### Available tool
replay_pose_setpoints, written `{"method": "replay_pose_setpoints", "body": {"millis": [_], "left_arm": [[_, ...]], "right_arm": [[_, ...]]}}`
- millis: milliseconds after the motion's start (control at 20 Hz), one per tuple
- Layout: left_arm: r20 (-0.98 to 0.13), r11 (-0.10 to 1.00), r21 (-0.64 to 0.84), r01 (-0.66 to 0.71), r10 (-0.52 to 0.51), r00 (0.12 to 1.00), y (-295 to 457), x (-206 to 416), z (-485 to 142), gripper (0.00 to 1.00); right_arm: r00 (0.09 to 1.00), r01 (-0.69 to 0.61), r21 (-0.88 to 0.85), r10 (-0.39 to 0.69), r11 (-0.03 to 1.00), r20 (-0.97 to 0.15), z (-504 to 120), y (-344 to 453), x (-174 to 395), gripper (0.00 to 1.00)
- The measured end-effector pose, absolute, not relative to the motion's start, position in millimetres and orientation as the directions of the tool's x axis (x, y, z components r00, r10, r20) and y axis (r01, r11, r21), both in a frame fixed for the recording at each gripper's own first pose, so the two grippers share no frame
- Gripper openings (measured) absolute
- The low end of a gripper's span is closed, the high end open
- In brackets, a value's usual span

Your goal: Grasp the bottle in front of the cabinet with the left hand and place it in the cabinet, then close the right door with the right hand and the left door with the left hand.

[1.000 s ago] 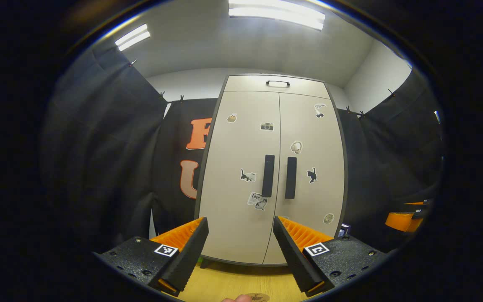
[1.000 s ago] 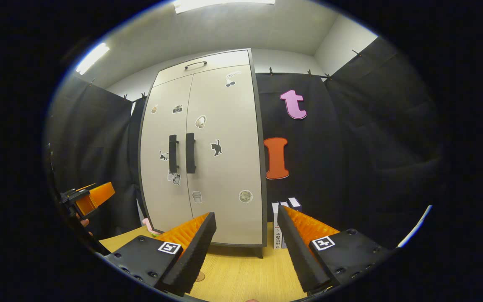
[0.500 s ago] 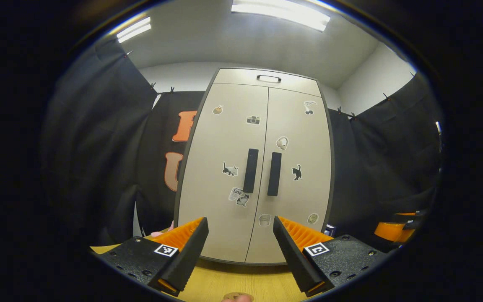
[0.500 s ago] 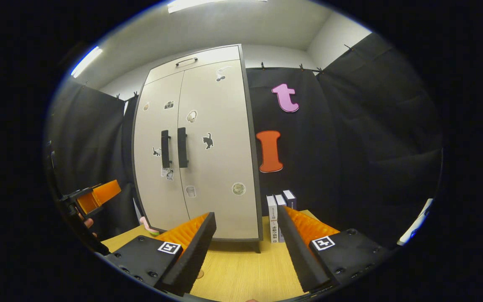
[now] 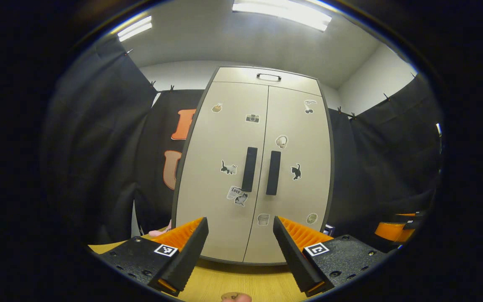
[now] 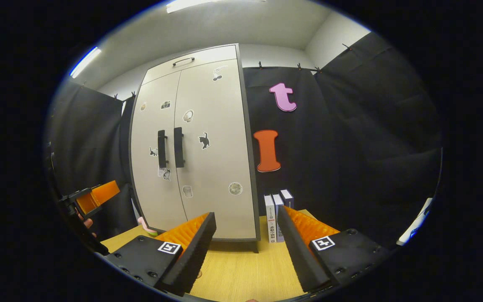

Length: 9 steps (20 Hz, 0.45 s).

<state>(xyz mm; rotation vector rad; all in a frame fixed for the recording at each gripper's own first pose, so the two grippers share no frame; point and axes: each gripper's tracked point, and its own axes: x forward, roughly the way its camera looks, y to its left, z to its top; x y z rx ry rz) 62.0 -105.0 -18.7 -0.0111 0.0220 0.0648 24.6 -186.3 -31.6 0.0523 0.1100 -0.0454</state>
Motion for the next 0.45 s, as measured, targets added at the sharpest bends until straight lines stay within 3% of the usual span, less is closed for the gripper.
{"method": "replay_pose_setpoints", "body": {"millis": [450], "left_arm": [[-0.038,0.995,-0.026,-0.097,0.096,0.995,-89.9,56.9,-25.8,0.95]], "right_arm": [[0.992,0.038,0.056,-0.031,0.998,-0.119,-32.4,-180.3,25.4,0.97]]}}
